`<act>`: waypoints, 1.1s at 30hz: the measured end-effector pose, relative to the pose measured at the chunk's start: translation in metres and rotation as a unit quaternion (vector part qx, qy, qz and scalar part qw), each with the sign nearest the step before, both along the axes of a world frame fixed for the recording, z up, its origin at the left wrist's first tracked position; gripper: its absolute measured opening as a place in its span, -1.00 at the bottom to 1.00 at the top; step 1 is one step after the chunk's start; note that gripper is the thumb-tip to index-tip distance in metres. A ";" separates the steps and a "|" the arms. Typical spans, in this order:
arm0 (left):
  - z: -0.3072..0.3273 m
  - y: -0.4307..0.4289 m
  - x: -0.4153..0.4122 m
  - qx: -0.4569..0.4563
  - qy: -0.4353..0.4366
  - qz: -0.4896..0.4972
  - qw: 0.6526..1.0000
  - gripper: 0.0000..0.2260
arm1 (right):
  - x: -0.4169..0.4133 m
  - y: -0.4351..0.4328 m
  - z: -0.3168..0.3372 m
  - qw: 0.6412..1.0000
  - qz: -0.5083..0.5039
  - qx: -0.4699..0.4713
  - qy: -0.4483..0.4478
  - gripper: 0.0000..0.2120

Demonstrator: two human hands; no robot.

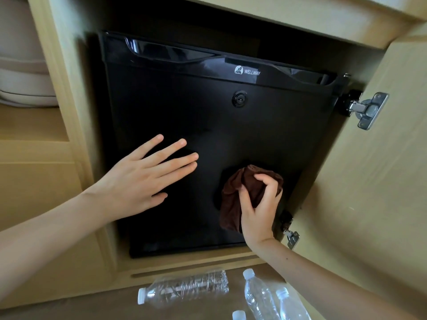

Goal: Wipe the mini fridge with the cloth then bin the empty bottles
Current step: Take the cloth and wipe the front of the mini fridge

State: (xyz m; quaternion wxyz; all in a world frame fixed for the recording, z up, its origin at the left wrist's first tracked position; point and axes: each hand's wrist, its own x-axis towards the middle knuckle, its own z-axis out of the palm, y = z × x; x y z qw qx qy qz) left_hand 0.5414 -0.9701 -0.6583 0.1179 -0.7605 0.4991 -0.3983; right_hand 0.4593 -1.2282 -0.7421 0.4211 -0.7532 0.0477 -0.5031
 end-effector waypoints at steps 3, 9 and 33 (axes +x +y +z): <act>-0.001 0.000 0.001 0.004 -0.002 0.004 1.000 -0.12 | 0.008 0.003 0.025 0.999 -0.007 -0.001 -0.037 -0.67; -0.006 0.002 0.007 -0.004 -0.005 -0.001 1.000 -0.12 | 0.020 0.003 0.055 0.994 -0.009 -0.055 -0.090 -0.64; 0.015 0.020 0.002 -0.035 -0.020 0.042 0.998 -0.22 | 0.016 0.033 0.026 0.986 0.042 -0.160 -0.009 -0.68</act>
